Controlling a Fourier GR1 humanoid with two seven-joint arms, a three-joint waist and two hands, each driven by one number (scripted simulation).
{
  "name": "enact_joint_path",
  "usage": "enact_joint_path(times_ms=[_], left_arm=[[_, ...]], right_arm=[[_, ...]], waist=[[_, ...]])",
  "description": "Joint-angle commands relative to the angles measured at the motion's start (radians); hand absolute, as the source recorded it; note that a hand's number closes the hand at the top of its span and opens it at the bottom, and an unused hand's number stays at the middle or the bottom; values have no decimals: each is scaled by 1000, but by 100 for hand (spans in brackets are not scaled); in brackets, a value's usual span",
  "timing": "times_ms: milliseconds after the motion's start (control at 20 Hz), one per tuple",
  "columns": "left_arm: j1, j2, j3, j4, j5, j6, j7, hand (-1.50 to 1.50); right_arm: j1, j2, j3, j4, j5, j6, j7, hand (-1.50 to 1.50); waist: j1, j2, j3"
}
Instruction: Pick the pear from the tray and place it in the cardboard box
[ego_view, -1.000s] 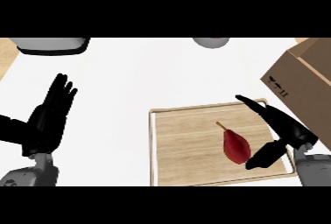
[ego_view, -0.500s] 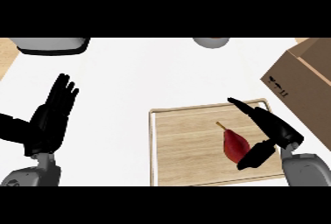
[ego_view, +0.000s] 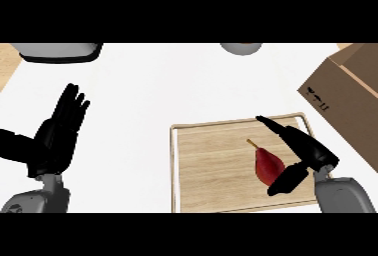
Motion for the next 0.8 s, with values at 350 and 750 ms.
enact_joint_path(times_ms=[350, 750], left_arm=[[29, -29, -4, -30, -18, -13, 2, 0], [36, -8, 25, -16, -5, -50, -19, 0]], right_arm=[[20, 68, 38, 71, 119, -83, -104, -150], [-7, -19, 20, 109, 193, -99, -256, 150]], waist=[[1, 0, 0], [2, 0, 0]])
